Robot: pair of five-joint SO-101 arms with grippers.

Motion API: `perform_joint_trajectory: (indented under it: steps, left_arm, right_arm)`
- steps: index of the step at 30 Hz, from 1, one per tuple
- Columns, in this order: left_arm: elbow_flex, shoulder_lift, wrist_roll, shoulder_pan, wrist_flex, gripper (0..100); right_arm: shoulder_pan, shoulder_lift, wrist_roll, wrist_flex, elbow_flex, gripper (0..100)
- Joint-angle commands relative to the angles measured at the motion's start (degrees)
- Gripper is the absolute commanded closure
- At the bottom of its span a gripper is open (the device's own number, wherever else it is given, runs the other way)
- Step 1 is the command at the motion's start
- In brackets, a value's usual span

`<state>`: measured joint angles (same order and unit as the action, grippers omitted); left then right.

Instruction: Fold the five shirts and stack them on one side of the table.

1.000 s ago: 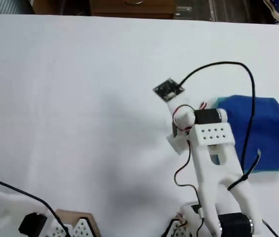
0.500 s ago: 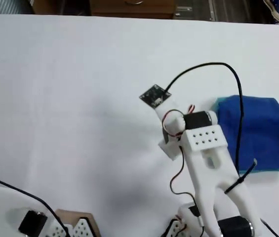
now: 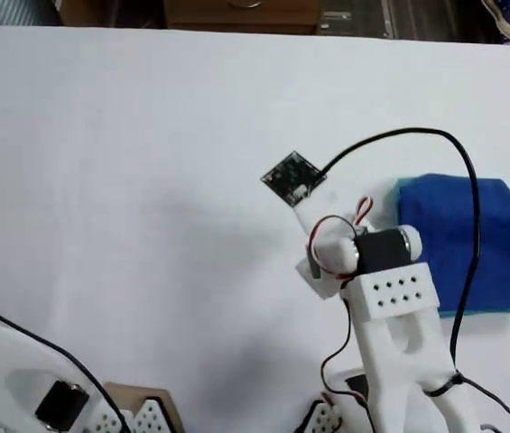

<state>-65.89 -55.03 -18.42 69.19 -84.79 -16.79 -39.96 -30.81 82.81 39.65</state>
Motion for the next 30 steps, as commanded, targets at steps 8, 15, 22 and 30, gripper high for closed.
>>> perform_joint_trajectory:
  steps: [8,15,22,30]
  left_arm:
    - [-26.86,13.89,5.36,-12.75,-17.67,98]
    - [-12.09,31.65,5.36,-27.16,-17.76,98]
    - [7.25,50.64,6.07,-48.44,-17.67,98]
    - [32.13,62.51,7.30,-73.23,-16.97,98]
  right_arm:
    - [3.38,-1.89,0.00,-7.60,3.34,76.1]
    - [22.37,-1.89,0.09,-13.58,3.34,76.1]
    - [33.98,-1.89,-0.35,-14.20,3.34,76.1]
    - [40.40,-1.89,-0.44,-12.79,3.34,76.1]
